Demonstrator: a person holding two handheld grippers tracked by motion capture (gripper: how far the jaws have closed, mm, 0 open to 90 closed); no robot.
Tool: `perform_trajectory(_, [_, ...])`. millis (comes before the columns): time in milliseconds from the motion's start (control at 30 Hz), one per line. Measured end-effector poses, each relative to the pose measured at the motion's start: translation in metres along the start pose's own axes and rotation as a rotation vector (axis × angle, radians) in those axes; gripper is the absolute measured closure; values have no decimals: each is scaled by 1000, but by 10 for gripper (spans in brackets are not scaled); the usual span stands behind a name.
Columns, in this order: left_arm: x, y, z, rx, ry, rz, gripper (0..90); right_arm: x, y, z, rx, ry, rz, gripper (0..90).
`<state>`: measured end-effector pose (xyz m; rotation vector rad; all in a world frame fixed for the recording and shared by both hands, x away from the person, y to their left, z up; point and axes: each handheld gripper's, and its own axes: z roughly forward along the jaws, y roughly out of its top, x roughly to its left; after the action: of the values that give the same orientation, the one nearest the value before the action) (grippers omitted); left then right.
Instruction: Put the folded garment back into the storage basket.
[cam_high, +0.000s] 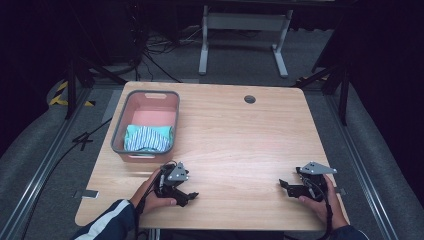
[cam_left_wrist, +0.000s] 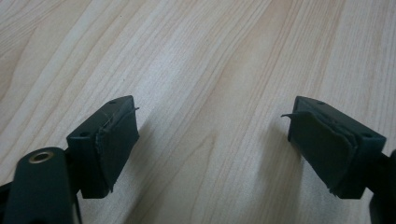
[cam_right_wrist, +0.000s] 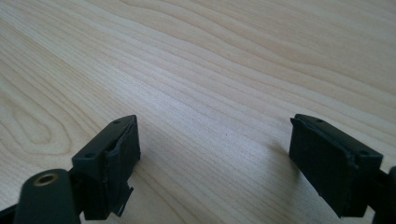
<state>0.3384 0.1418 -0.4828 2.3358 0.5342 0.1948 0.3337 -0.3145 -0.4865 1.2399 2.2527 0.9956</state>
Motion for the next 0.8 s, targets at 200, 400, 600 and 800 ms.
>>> perform_trajectory(200, [-1, 1, 2, -5, 4, -13, 125, 0, 0, 0, 2, -6, 4, 165])
perform_trajectory(400, [-1, 2, 2, 4, 8, -10, 118, 0, 0, 0, 3, -8, 4, 165])
perform_trajectory(600, [-1, 2, 3, 5, 14, -16, 109, 0, 0, 0, 3, -7, 4, 165])
perform_trajectory(800, [-2, 3, 3, 7, 17, -18, 103, 0, 0, 0, 3, -7, 4, 165])
